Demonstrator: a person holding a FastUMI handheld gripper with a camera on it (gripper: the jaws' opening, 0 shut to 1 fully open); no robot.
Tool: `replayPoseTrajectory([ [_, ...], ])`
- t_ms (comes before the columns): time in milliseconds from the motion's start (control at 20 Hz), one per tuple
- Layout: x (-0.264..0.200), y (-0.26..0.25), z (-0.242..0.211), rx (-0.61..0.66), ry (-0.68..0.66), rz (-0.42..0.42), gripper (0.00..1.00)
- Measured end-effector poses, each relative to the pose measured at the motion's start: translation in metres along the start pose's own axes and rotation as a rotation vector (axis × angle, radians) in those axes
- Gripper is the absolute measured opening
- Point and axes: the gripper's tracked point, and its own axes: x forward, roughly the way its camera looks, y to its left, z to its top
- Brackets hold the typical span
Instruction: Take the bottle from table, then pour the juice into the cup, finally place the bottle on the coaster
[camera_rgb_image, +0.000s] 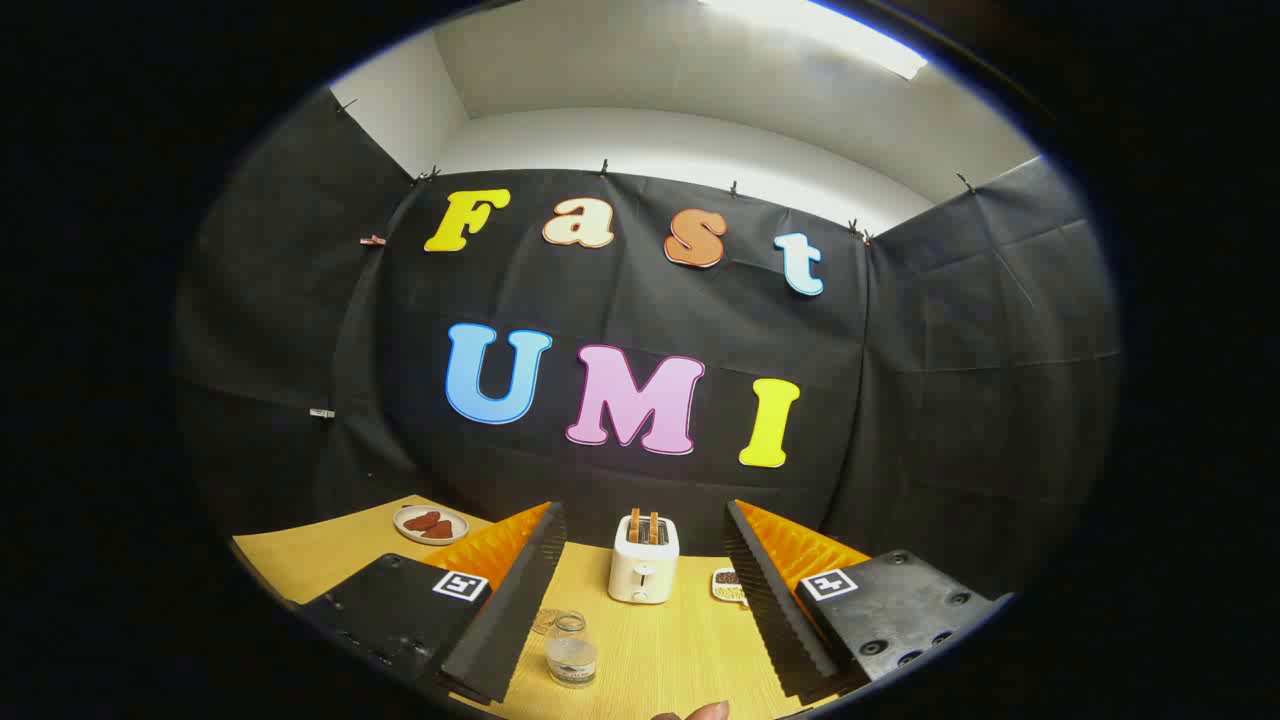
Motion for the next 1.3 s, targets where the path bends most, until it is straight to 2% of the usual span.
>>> replayPoseTrajectory([
  [850, 0.003, 0.025, -0.018, 0.038, -0.015, 0.044, 0.97],
  [1050, 0.007, 0.037, -0.045, 0.040, -0.022, 0.075, 0.97],
  [1300, 0.013, 0.055, -0.106, 0.041, -0.001, 0.127, 0.97],
])
